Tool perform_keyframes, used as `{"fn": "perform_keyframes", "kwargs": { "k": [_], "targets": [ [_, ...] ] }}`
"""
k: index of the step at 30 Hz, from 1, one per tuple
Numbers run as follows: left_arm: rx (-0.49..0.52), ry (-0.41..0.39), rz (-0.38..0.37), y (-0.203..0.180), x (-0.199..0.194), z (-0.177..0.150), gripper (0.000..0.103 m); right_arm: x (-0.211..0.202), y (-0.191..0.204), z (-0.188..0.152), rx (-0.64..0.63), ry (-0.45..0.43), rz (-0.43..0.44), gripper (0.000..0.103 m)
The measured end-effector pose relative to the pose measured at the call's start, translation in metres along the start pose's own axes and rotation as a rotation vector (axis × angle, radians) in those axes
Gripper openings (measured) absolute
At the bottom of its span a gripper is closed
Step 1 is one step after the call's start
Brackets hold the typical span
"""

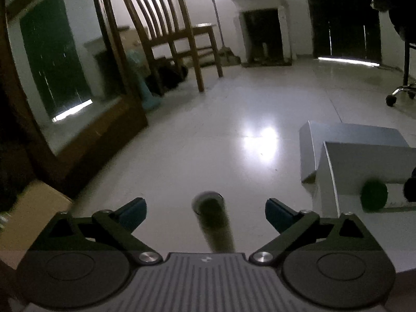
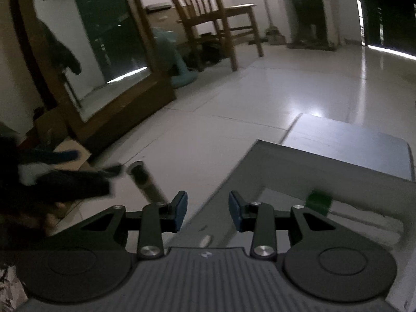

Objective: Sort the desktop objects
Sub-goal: 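Grasp the top of the dark cylindrical can with the left tool, then lift the dark can with the left tool while the right tool grasps its body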

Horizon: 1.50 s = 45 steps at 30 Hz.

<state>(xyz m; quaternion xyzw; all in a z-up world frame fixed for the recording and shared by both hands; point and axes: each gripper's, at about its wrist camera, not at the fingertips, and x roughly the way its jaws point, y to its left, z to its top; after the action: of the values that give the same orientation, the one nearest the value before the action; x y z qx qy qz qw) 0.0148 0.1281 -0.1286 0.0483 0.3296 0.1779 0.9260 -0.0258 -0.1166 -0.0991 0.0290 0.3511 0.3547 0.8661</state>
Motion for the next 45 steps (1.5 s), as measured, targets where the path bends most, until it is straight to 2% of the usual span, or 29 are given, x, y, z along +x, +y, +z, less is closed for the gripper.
{"fn": "perform_keyframes", "kwargs": {
  "k": [4, 9, 12, 14, 15, 16, 17, 18, 19, 27, 36, 45],
  "targets": [
    [-0.061, -0.033, -0.025, -0.001, 0.030, -0.002, 0.099, 0.005, 0.020, 0.000, -0.033, -0.002, 0.030, 0.044],
    [-0.048, -0.014, -0.015, 0.005, 0.053, -0.007, 0.099, 0.002, 0.030, -0.013, -0.057, 0.000, 0.039, 0.056],
    [-0.040, -0.003, -0.008, 0.009, 0.067, -0.010, 0.099, 0.003, 0.033, -0.020, -0.066, 0.005, 0.046, 0.056],
    [-0.047, 0.006, -0.019, 0.011, 0.073, -0.012, 0.093, 0.004, 0.034, -0.024, -0.068, 0.008, 0.048, 0.056],
    [-0.041, 0.017, -0.027, 0.011, 0.075, -0.013, 0.078, 0.004, 0.034, -0.026, -0.066, 0.009, 0.050, 0.056],
    [-0.036, 0.029, -0.036, 0.010, 0.076, -0.014, 0.056, 0.005, 0.034, -0.028, -0.065, 0.011, 0.052, 0.056],
    [-0.030, 0.040, -0.042, 0.010, 0.078, -0.015, 0.045, 0.006, 0.034, -0.029, -0.064, 0.012, 0.051, 0.056],
    [-0.024, 0.051, -0.048, 0.010, 0.080, -0.016, 0.038, 0.009, 0.033, -0.030, -0.063, 0.014, 0.050, 0.056],
    [-0.030, 0.051, -0.052, 0.011, 0.079, -0.017, 0.036, 0.010, 0.032, -0.031, -0.061, 0.014, 0.049, 0.056],
    [-0.063, 0.049, -0.066, 0.019, 0.081, -0.021, 0.035, 0.023, 0.027, -0.037, -0.044, 0.020, 0.037, 0.057],
    [-0.054, 0.064, -0.075, 0.021, 0.080, -0.016, 0.033, 0.027, 0.027, -0.039, -0.048, 0.032, 0.040, 0.057],
    [-0.077, 0.062, -0.084, 0.024, 0.070, 0.005, 0.033, 0.028, 0.029, -0.045, -0.068, 0.031, 0.032, 0.057]
  ]
}}
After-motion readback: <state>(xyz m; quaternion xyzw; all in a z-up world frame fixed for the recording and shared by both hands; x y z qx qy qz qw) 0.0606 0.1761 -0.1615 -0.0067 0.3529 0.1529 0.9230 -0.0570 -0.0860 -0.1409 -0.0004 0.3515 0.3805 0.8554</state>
